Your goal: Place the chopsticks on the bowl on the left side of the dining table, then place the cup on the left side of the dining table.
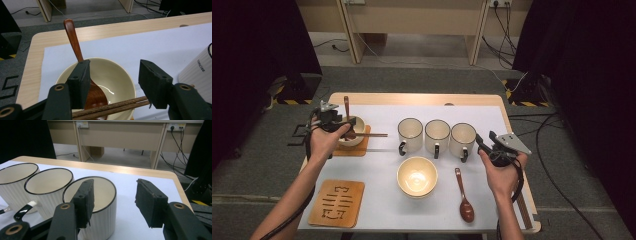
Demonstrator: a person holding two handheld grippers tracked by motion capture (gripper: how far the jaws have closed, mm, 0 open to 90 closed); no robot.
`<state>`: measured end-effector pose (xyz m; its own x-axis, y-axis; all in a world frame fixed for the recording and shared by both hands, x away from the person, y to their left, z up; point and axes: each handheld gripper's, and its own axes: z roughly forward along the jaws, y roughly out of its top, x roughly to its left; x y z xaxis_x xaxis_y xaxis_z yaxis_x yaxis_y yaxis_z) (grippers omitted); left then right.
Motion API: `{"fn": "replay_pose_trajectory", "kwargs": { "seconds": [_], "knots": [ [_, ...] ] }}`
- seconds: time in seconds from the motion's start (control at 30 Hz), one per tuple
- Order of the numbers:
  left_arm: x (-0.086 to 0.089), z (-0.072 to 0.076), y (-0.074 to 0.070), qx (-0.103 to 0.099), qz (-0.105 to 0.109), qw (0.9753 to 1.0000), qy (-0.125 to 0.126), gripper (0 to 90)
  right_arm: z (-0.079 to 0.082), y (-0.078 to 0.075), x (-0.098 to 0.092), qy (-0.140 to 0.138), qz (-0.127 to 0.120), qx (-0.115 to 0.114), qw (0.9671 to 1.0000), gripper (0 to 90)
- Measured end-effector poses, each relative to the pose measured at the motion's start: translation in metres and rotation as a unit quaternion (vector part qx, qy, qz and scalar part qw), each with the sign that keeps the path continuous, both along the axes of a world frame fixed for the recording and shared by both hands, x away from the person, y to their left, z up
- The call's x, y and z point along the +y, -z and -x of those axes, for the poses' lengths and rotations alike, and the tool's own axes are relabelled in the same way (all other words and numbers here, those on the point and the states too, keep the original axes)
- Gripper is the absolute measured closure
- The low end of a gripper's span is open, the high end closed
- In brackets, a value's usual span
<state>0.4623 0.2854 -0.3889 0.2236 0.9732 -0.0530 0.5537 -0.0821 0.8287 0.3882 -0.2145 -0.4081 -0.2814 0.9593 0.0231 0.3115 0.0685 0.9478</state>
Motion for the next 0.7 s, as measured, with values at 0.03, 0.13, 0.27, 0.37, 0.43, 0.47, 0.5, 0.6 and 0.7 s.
{"fn": "replay_pose_trajectory", "kwargs": {
  "seconds": [0.03, 0.13, 0.27, 0.37, 0.43, 0.47, 0.5, 0.6, 0.7],
  "knots": [
    [-0.002, 0.000, 0.000, 0.000, -0.001, 1.0000, 0.000, 42.7, -0.001, 0.000, 0.001, -0.002, 0.003, 0.001, 1.0000, 49.2],
    [-0.006, -0.001, 0.000, 0.001, 0.001, 1.0000, 0.006, 42.9, 0.000, -0.001, 0.002, -0.004, 0.004, -0.001, 1.0000, 49.2],
    [-0.013, -0.004, 0.002, 0.005, 0.006, 0.9998, 0.016, 43.0, 0.000, -0.002, 0.000, -0.001, 0.002, -0.001, 1.0000, 49.2],
    [-0.019, -0.006, 0.003, 0.006, 0.011, 0.9997, 0.021, 43.3, 0.000, -0.002, -0.003, 0.000, -0.001, 0.001, 1.0000, 49.1],
    [-0.024, -0.009, 0.004, 0.007, 0.016, 0.9995, 0.024, 43.6, 0.001, -0.002, -0.005, 0.002, -0.004, -0.001, 1.0000, 49.1],
    [-0.026, -0.010, 0.004, 0.007, 0.019, 0.9995, 0.026, 43.7, 0.001, -0.003, -0.007, 0.003, -0.006, -0.004, 1.0000, 49.1],
    [-0.029, -0.012, 0.005, 0.011, 0.019, 0.9993, 0.030, 43.8, 0.001, -0.003, -0.008, 0.005, -0.007, -0.005, 1.0000, 49.1],
    [-0.038, -0.017, 0.006, 0.013, 0.014, 0.9991, 0.038, 43.9, 0.001, -0.002, -0.011, 0.010, -0.008, -0.001, 0.9999, 49.1],
    [-0.048, -0.020, 0.008, 0.018, 0.022, 0.9984, 0.050, 43.9, 0.002, -0.002, -0.014, 0.016, -0.008, 0.001, 0.9998, 49.1]
  ]
}}
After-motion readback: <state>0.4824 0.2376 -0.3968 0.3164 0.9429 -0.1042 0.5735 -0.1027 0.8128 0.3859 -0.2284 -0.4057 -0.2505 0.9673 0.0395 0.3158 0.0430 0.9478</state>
